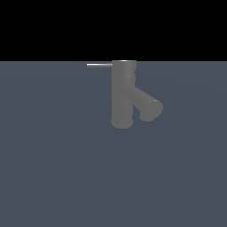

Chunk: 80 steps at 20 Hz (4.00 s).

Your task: Turn on the faucet by rotating a designated handle.

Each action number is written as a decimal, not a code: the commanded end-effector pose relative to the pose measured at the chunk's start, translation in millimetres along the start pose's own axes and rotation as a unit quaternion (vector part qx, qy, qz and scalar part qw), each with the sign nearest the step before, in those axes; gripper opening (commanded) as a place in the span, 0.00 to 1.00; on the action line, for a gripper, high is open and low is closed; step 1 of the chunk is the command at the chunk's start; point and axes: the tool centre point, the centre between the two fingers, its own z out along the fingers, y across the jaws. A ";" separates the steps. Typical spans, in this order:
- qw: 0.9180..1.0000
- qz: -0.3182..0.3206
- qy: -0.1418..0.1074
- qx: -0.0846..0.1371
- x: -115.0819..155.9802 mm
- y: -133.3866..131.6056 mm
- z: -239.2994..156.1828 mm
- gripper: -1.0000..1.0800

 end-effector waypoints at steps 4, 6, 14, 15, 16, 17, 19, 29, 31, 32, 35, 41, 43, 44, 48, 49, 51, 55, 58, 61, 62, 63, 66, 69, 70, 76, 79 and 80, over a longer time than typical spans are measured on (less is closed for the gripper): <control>0.998 0.057 -0.002 -0.002 19.6 -25.9 23.4 0.00; 0.997 0.078 -0.003 -0.003 27.4 -34.4 31.8 0.00; 0.987 0.158 -0.005 -0.008 62.0 -64.3 65.1 0.00; 0.986 0.168 -0.005 -0.009 66.7 -67.5 69.3 0.00; 0.984 0.178 -0.005 -0.010 71.5 -70.7 73.5 0.00; 0.982 0.188 -0.006 -0.010 76.5 -73.8 77.8 0.00; 0.978 0.209 -0.006 -0.012 86.6 -79.7 86.5 0.00; 0.950 0.311 -0.007 -0.020 142.1 -101.7 130.7 0.00; 0.944 0.328 -0.008 -0.022 151.9 -104.0 138.0 0.00; 0.942 0.336 -0.008 -0.022 156.4 -105.0 141.3 0.00; 0.934 0.356 -0.008 -0.024 168.7 -107.1 150.1 0.00; 0.924 0.382 -0.009 -0.026 184.5 -108.9 160.9 0.00; 0.922 0.386 -0.009 -0.026 187.0 -109.1 162.3 0.00; 0.922 0.387 -0.009 -0.026 187.7 -109.1 162.6 0.00; 0.921 0.388 -0.009 -0.026 188.0 -109.2 162.6 0.00; 0.921 0.388 -0.009 -0.026 188.0 -109.2 162.6 0.00; 0.921 0.388 -0.009 -0.026 186.3 -107.0 162.3 0.00; 0.921 0.388 -0.009 -0.026 179.5 -99.6 161.8 0.00; 0.921 0.388 -0.009 -0.026 174.3 -94.0 161.4 0.00; 0.921 0.388 -0.009 -0.026 169.0 -88.2 161.0 0.00; 0.921 0.388 -0.009 -0.026 167.2 -86.3 160.9 0.00; 0.921 0.388 -0.009 -0.026 165.4 -84.3 160.7 0.00; 0.921 0.388 -0.009 -0.026 159.9 -78.4 160.3 0.00; 0.921 0.388 -0.009 -0.026 154.4 -72.3 159.8 0.00; 0.921 0.388 -0.009 -0.026 152.5 -70.3 159.7 0.00; 0.921 0.388 -0.009 -0.026 141.1 -57.9 158.8 0.00; 0.921 0.388 -0.009 -0.026 135.3 -51.5 158.3 0.00; 0.921 0.388 -0.009 -0.026 133.3 -49.4 158.1 0.00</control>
